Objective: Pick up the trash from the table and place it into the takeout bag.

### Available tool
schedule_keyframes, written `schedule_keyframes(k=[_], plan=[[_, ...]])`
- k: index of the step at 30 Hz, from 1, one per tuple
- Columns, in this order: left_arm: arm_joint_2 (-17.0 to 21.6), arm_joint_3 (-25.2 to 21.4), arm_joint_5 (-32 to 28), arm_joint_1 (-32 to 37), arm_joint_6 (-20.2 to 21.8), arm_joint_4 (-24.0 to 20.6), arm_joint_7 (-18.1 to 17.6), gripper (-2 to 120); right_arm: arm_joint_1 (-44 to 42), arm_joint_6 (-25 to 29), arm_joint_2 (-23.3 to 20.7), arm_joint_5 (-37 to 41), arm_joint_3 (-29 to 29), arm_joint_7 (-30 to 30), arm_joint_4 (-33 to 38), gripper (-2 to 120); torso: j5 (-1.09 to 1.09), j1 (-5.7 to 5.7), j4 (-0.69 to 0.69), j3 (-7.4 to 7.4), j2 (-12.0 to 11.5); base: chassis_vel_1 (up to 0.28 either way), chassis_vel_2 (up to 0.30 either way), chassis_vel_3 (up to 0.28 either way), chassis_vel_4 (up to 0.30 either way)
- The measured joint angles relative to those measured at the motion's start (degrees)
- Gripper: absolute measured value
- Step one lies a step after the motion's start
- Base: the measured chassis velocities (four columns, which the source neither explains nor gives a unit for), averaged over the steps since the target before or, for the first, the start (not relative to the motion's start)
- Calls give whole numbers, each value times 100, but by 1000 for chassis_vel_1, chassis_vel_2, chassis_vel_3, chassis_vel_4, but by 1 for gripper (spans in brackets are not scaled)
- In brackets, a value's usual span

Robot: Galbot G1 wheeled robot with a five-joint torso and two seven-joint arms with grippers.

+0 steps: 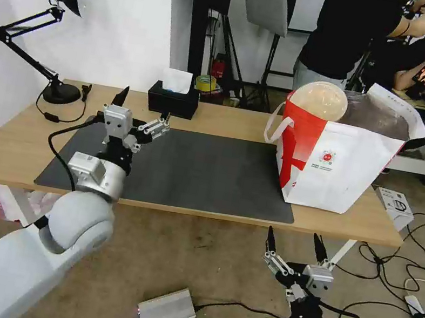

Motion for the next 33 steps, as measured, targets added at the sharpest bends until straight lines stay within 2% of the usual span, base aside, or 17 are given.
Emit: schedule_keyframes(k=[8,13,17,21,27,33], plan=[[-184,-166,349,467,-62,-219,20,100,0,0,0,0,0,0,0,100,0,0,0,0,0,0,0,0,0],[-335,-435,621,953,-138,-424,135,100,0,0,0,0,0,0,0,100,0,0,0,0,0,0,0,0,0],[-665,-842,972,1773,-255,-750,322,100,0,0,0,0,0,-1,0,100,0,0,1,0,0,0,0,0,0],[-923,-1146,1184,2244,-358,-958,380,100,0,0,0,0,0,0,0,100,1,0,1,0,0,0,0,0,0],[-1070,-1294,1261,2430,-412,-1004,430,100,0,0,0,0,0,0,0,100,0,0,0,0,0,0,0,0,0],[-1416,-1605,1527,2908,-455,-1190,704,100,0,0,0,0,0,0,0,100,1,0,0,0,0,0,0,0,0]])
